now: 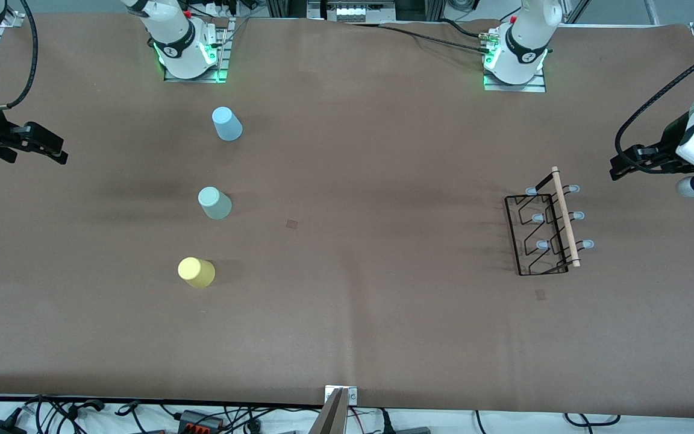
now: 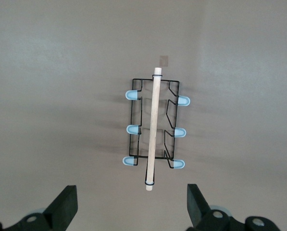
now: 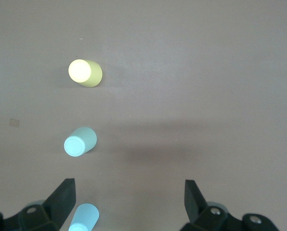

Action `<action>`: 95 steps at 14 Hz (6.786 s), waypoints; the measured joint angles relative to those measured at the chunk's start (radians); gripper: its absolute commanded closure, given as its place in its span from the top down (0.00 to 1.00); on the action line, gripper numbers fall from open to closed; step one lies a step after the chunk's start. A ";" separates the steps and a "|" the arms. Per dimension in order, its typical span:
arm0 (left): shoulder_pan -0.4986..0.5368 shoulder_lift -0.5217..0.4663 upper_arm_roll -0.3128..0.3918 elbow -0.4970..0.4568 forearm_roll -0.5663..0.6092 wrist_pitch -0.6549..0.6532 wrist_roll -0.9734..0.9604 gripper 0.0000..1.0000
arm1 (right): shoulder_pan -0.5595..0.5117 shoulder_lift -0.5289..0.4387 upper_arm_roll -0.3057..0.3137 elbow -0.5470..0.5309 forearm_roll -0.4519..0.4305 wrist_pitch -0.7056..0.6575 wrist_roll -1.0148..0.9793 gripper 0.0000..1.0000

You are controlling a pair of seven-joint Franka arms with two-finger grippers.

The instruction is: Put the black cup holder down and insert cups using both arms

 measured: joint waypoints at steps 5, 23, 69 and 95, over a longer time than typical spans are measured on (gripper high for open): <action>0.000 0.001 0.000 0.000 0.000 0.000 0.000 1.00 | 0.000 0.000 0.000 0.000 0.000 0.000 0.000 1.00; -0.001 0.075 0.000 -0.024 0.000 0.063 0.012 1.00 | 0.002 0.006 0.005 -0.004 0.000 0.000 0.000 1.00; -0.459 0.561 -0.418 0.160 0.065 0.395 -0.647 0.01 | 0.273 0.503 0.016 -0.190 0.157 0.352 0.268 1.00; 0.147 0.383 -0.387 0.227 0.092 -0.061 -0.146 1.00 | 0.306 0.476 0.157 0.184 0.302 -0.105 0.301 0.23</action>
